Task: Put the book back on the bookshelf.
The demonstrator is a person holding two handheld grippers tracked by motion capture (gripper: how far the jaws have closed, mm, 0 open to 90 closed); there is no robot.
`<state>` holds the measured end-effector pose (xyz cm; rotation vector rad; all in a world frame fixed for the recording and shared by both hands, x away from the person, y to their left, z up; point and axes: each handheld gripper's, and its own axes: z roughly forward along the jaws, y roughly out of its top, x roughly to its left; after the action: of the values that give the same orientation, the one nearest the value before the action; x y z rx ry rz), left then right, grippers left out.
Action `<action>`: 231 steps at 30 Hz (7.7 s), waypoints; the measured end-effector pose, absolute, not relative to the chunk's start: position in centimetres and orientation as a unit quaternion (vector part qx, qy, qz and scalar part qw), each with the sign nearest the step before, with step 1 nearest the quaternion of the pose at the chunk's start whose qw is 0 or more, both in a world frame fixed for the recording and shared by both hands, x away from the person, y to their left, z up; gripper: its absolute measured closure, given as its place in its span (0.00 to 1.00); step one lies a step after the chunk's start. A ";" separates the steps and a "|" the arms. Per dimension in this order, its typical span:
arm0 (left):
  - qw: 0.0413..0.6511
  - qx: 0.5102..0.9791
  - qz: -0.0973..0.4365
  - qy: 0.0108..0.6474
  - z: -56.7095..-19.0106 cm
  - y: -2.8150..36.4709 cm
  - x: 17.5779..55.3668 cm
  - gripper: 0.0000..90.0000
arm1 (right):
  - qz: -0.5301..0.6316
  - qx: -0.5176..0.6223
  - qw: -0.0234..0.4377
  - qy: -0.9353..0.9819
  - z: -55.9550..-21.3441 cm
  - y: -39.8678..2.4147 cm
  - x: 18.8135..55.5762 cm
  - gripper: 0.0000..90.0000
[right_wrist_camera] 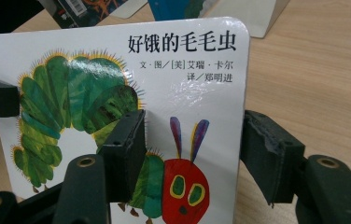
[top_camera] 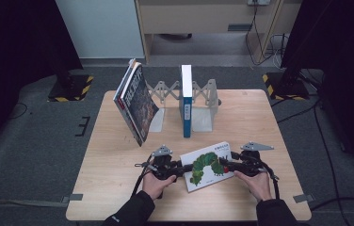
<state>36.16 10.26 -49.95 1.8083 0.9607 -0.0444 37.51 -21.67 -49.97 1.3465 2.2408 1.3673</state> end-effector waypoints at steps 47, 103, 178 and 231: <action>0.509 0.793 -0.039 0.333 -51.6 7.2 35.4 0.80 | 0.483 0.422 0.105 0.760 -49.7 -21.6 37.2 0.39; 0.545 0.731 0.075 0.404 -43.7 10.5 37.4 0.83 | 0.291 0.492 0.179 0.800 -52.6 -27.3 38.7 0.13; 0.514 0.693 0.218 0.456 -45.1 2.8 44.5 0.83 | 0.327 0.492 0.203 0.781 -53.9 -27.7 38.4 0.03; 0.472 0.722 0.211 0.460 -51.7 2.5 43.1 0.82 | 0.327 0.492 0.203 0.781 -53.9 -27.7 38.5 0.03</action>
<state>43.09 2.47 -51.74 1.7677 1.1273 0.5165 38.45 -27.72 -53.93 1.3720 2.1790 0.9136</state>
